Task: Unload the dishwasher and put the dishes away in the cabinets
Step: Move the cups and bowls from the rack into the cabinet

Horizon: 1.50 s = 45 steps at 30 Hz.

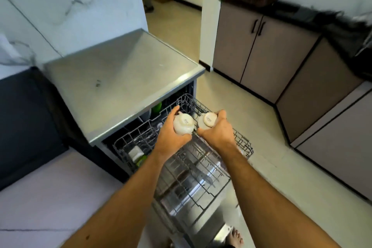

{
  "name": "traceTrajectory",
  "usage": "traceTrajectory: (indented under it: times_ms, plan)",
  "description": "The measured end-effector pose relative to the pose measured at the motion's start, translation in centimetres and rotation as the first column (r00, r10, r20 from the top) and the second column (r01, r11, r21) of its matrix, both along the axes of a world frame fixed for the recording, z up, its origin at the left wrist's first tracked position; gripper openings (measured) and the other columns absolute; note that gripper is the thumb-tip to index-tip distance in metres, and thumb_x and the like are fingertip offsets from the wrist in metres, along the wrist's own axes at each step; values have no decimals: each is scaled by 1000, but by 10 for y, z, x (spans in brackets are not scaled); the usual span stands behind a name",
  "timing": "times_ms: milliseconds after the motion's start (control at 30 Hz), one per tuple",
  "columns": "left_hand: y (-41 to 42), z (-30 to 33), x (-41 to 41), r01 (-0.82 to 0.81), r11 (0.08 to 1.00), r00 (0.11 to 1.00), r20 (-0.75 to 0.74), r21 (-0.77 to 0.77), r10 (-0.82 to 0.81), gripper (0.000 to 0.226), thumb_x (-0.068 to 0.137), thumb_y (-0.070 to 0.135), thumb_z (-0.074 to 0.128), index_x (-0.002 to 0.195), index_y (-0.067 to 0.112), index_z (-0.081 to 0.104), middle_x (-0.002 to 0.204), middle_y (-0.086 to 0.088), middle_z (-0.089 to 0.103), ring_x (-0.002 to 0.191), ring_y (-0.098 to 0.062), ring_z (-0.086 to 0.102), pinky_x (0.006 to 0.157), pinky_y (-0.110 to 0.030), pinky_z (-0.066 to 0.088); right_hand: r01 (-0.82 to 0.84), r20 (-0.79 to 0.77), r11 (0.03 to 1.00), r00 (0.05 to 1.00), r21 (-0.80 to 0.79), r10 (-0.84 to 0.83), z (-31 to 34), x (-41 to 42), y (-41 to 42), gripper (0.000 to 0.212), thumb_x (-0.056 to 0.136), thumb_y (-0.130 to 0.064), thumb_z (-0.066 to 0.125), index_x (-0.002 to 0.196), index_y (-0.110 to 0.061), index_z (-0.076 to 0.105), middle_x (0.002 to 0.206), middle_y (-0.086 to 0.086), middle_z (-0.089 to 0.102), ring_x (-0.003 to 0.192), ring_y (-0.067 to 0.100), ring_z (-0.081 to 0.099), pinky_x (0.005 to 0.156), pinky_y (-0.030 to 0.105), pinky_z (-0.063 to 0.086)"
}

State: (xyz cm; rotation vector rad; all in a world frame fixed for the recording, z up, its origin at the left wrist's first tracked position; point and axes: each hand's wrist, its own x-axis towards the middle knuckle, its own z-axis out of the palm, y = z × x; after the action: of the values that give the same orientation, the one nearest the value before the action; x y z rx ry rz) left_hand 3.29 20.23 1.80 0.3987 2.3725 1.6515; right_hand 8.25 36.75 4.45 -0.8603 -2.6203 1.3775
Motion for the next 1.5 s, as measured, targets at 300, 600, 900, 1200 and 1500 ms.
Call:
traceTrajectory:
  times_ms: [300,600,900,1200,1500]
  plan:
    - [-51,70,16,-35,990,994,-98,134,48,70,62,12,82,116,43,49,114,17,56,99,-7,61,74,-27,58,-47,-187,998,981,45,55,75,15,-44,72,67,-35,86,126,-26,46,102,-6,63,89,14,62,77,27,56]
    - [-90,144,48,-199,954,954,-177,223,241,77,56,27,94,116,40,48,116,9,56,100,-13,61,75,-29,59,-215,-350,961,898,176,265,153,26,-80,70,65,-51,82,125,-26,57,105,-6,69,91,14,67,80,32,59]
    - [-146,203,95,-450,827,831,-182,336,526,69,59,27,93,115,27,53,113,0,61,100,-18,63,64,-17,54,-319,-426,918,815,236,393,193,50,-140,71,70,-52,82,127,-19,56,110,0,68,91,15,60,81,29,53]
    - [-261,263,112,-615,717,671,-261,327,694,70,53,42,91,112,36,53,111,7,61,98,-12,62,82,-37,59,-452,-525,857,680,249,511,246,38,-252,71,67,-60,79,123,-22,58,105,-2,69,93,18,65,77,32,55]
    - [-411,340,92,-679,635,517,-374,368,770,67,66,31,89,118,33,47,103,18,53,92,-1,55,78,-22,53,-501,-648,831,554,242,523,314,-5,-414,70,69,-57,79,124,-19,58,109,1,69,96,21,66,80,33,54]
